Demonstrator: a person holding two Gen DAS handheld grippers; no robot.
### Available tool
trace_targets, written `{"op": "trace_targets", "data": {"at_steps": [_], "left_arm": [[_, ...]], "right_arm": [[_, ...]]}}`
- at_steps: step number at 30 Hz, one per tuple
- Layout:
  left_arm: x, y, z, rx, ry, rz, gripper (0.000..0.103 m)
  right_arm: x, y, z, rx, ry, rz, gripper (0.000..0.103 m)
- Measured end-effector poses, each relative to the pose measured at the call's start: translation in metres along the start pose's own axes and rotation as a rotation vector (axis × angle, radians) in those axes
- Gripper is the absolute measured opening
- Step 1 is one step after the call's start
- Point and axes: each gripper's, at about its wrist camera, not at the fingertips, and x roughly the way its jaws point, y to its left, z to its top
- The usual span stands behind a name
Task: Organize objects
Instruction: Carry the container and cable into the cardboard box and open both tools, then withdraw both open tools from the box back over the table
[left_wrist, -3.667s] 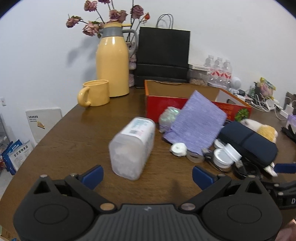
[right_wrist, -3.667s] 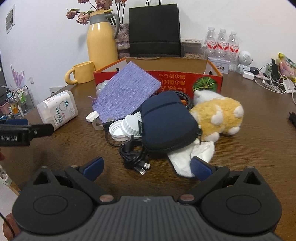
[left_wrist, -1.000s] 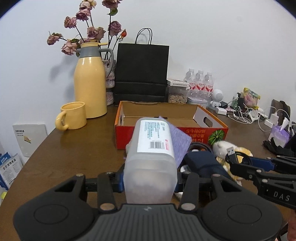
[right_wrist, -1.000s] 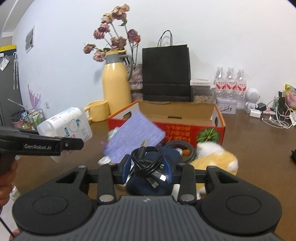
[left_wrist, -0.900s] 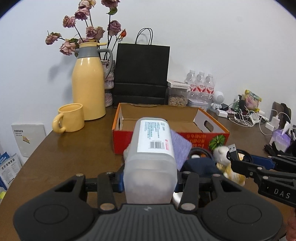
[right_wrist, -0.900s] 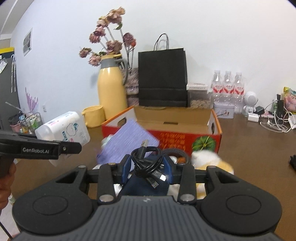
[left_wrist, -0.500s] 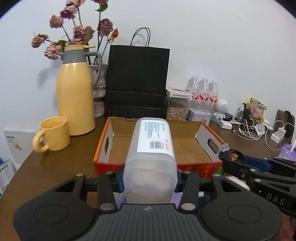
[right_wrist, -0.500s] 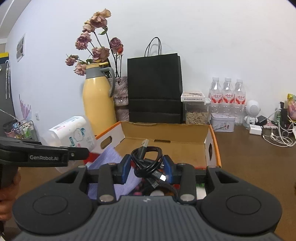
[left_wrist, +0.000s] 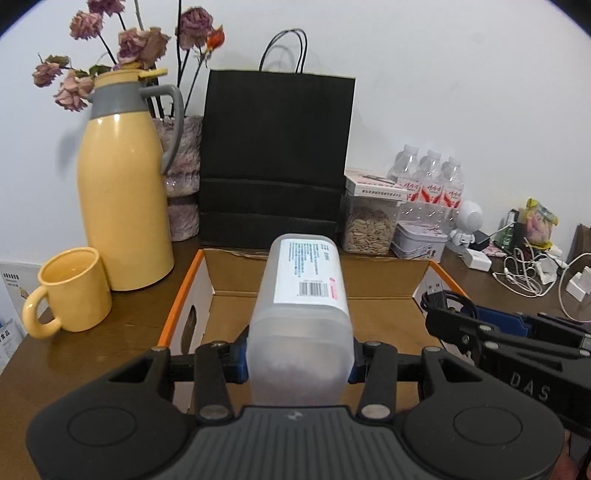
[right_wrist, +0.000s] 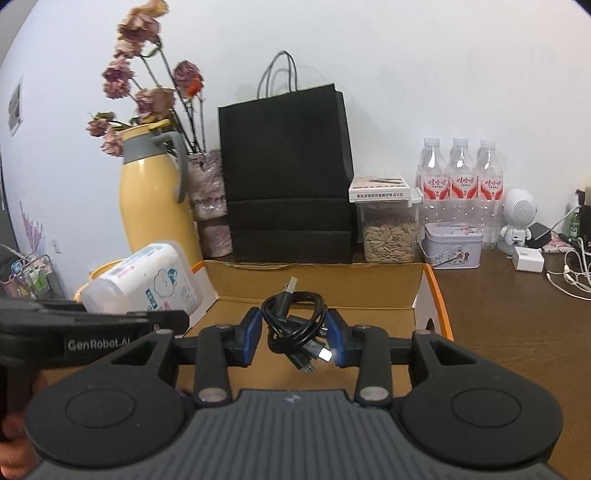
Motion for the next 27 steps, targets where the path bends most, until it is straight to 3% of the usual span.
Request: {"op": "trace_targets", "data": {"at_steps": [10, 18, 20, 21, 22, 24, 27], "left_arm": [[0.051, 0.002, 0.013, 0.002, 0.055, 0.026, 0.043], [0.062, 0.004, 0.011, 0.014, 0.072, 0.028, 0.044], [0.062, 0.004, 0.012, 0.013, 0.075, 0.036, 0.057], [0.061, 0.004, 0.012, 0.012, 0.072, 0.044, 0.081], [0.061, 0.004, 0.013, 0.011, 0.064, 0.054, 0.094], [0.058, 0.004, 0.015, 0.009, 0.032, 0.104, 0.1], [0.056, 0.006, 0.016, 0.002, 0.029, 0.1, 0.1]], "right_arm": [[0.04, -0.02, 0.004, 0.041, 0.059, -0.01, 0.038], [0.052, -0.021, -0.001, 0.03, 0.11, -0.016, 0.041], [0.052, -0.02, -0.001, 0.028, 0.114, -0.029, 0.059], [0.051, -0.02, -0.001, 0.027, 0.115, -0.034, 0.083], [0.051, -0.02, -0.001, 0.025, 0.115, -0.041, 0.095], [0.049, -0.02, -0.001, 0.021, 0.104, -0.06, 0.103], [0.05, -0.02, -0.001, 0.022, 0.104, -0.063, 0.103]]}}
